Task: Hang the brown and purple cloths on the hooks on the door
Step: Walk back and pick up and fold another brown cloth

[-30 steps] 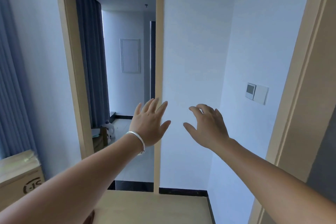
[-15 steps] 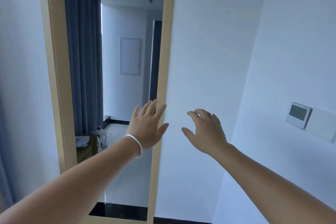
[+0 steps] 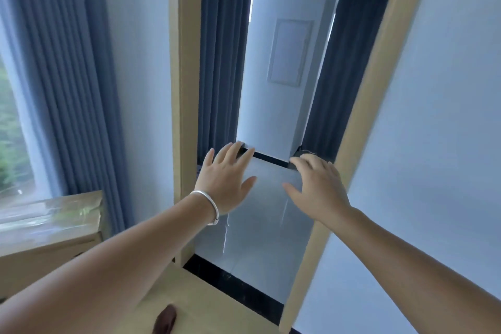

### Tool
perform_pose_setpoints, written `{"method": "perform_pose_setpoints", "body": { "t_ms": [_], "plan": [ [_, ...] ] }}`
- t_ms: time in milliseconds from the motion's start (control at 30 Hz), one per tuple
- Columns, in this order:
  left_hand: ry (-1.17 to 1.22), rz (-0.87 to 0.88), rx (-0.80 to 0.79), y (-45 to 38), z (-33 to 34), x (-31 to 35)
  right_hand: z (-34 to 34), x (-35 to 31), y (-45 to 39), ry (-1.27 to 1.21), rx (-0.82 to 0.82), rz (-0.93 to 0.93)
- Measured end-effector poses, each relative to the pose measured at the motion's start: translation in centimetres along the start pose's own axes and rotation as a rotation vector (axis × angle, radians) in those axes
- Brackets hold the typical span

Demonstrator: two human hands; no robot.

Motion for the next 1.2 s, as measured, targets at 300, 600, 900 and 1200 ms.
{"method": "perform_pose_setpoints", "body": {
  "t_ms": [300,600,900,1200],
  "plan": [
    [-0.191,-0.406,-0.059,2.8,2.7,-20.4,11.5,-16.8,-13.0,-0.235,-0.01,-0.376],
    [-0.336,-0.89,-0.072,13.5,2.7,-34.3,20.9,-36.7,-16.6,-0.417,-0.118,-0.843],
    [-0.322,-1.231,-0.105,27.9,5.6,-41.2,28.5,-51.0,-10.3,-0.433,-0.282,-1.148],
    [-0.121,-1.473,-0.12,43.4,14.8,-46.0,37.4,-60.7,-1.0,-0.269,-0.468,-1.343]
  ]
}}
Point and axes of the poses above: each hand's wrist, its own y-axis away from the middle knuckle, its own z-axis out of the palm, x = y × z, the point moved 9 cm from there along -y, towards the middle knuckle, and after that the axes turned 11 degrees about y, right-handed, at the moved point
